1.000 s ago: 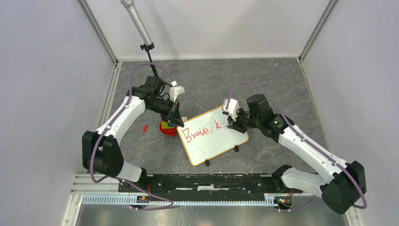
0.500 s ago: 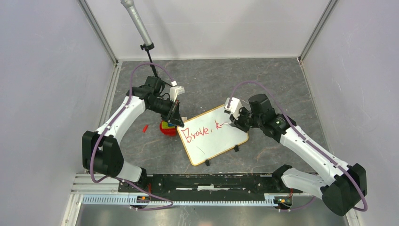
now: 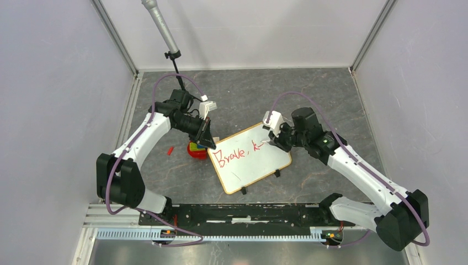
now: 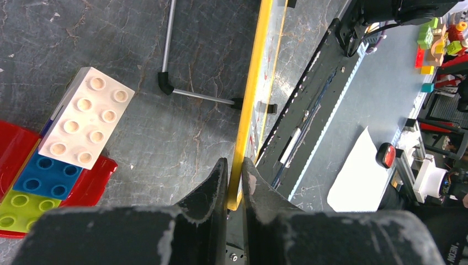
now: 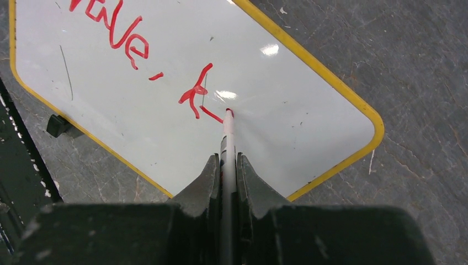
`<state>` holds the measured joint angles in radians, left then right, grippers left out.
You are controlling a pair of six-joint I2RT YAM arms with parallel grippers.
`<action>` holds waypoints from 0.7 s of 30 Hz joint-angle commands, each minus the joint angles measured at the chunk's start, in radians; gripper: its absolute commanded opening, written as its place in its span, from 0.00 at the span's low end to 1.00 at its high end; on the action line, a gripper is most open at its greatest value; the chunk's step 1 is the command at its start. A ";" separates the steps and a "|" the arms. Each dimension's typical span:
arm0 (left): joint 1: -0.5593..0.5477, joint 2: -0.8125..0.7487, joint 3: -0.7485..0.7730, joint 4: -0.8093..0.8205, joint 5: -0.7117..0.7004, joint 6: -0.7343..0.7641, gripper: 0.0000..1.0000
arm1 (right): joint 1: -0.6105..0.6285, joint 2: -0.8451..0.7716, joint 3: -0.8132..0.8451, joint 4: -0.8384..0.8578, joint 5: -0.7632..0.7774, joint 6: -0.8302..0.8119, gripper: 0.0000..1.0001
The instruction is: Write a sentence on the whiteboard
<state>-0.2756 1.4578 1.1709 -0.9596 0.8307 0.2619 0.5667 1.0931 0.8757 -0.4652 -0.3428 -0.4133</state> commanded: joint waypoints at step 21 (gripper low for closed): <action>-0.002 -0.007 0.004 0.005 -0.027 -0.011 0.02 | 0.010 -0.008 -0.039 -0.037 0.029 -0.063 0.00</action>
<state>-0.2756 1.4578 1.1709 -0.9592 0.8288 0.2619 0.5762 1.0931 0.8413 -0.4782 -0.3874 -0.4400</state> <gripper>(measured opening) 0.174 0.152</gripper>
